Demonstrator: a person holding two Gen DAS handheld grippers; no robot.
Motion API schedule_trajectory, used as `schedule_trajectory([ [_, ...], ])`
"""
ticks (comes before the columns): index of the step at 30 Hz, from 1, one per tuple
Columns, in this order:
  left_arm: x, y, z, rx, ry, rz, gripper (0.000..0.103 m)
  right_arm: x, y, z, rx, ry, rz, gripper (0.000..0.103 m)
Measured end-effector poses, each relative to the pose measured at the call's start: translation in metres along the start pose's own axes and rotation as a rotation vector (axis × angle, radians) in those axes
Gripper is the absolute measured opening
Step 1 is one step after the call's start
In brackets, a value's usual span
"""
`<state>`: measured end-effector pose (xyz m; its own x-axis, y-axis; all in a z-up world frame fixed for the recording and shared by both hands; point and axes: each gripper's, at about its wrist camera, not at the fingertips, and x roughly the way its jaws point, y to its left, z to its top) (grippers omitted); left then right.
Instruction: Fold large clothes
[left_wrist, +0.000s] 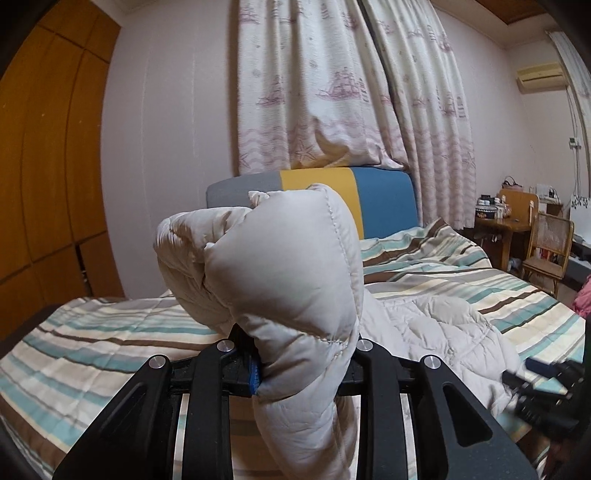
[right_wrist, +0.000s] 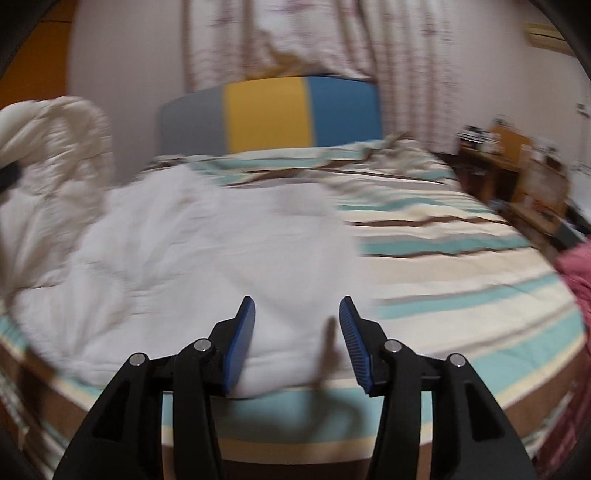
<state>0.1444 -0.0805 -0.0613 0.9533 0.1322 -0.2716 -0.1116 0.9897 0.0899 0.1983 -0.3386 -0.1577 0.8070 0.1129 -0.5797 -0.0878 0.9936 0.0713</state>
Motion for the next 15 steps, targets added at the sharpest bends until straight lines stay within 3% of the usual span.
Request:
schedule_trajectory([
  [7, 0.016, -0.035, 0.01, 0.074, 0.015, -0.03, 0.026, -0.003, -0.048, -0.003, 0.098, 0.041, -0.106, 0.049],
  [15, 0.031, -0.086, 0.008, 0.178, 0.03, -0.094, 0.026, 0.0, -0.07, -0.006, 0.145, 0.063, -0.12, 0.049],
])
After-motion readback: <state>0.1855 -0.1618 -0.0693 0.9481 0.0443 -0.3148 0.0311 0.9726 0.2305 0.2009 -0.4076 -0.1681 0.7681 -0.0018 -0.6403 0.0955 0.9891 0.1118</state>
